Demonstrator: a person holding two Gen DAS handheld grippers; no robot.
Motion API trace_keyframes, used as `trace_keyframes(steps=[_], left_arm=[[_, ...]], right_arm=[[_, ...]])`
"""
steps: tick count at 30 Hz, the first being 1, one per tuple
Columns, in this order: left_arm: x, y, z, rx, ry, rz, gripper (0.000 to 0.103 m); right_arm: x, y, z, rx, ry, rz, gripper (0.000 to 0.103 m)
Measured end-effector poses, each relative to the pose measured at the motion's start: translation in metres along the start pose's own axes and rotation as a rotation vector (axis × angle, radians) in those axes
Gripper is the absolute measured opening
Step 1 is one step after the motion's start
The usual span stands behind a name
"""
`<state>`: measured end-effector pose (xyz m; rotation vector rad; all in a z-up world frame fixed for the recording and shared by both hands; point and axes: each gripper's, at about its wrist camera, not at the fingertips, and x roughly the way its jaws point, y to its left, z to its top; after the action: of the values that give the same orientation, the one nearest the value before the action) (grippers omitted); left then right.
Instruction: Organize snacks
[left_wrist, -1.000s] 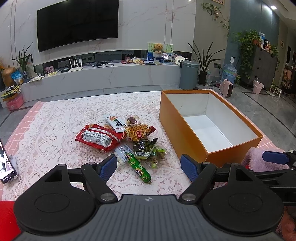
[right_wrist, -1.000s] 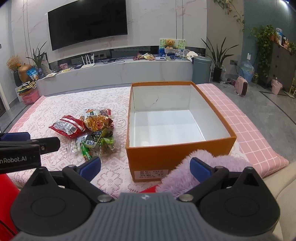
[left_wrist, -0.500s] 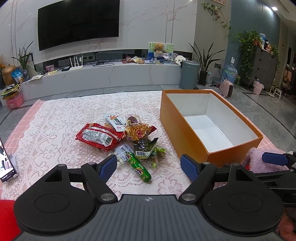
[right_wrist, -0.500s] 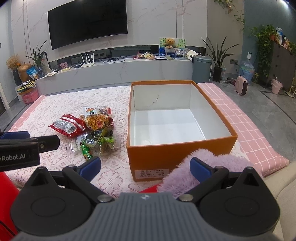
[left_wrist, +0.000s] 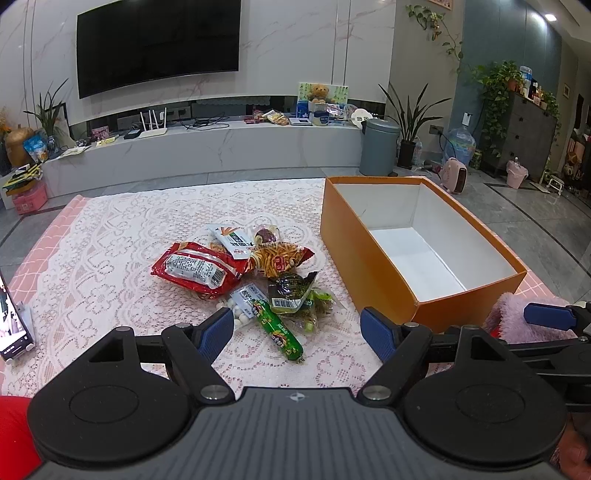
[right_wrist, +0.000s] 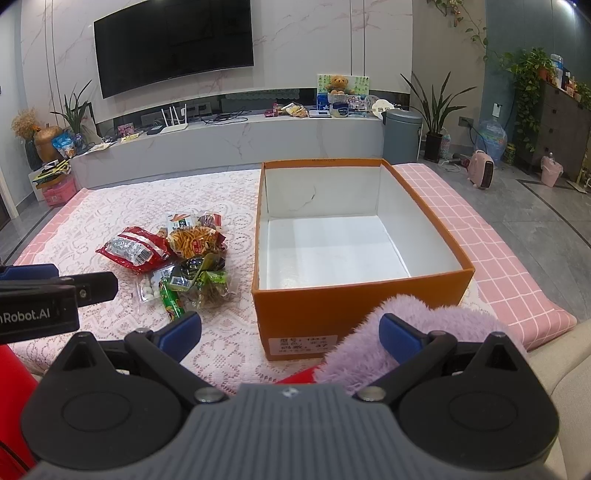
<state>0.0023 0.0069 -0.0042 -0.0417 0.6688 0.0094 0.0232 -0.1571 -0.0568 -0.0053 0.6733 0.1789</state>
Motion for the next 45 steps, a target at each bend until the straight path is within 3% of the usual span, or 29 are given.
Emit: trace_keyframes(steps=[45], left_arm=[[0.0059,0.0076,-0.0002,-0.027,0.019,-0.002,0.09]], right_arm=[[0.0041,0.008,0.0022,-0.013,0.014,-0.002,0.1]])
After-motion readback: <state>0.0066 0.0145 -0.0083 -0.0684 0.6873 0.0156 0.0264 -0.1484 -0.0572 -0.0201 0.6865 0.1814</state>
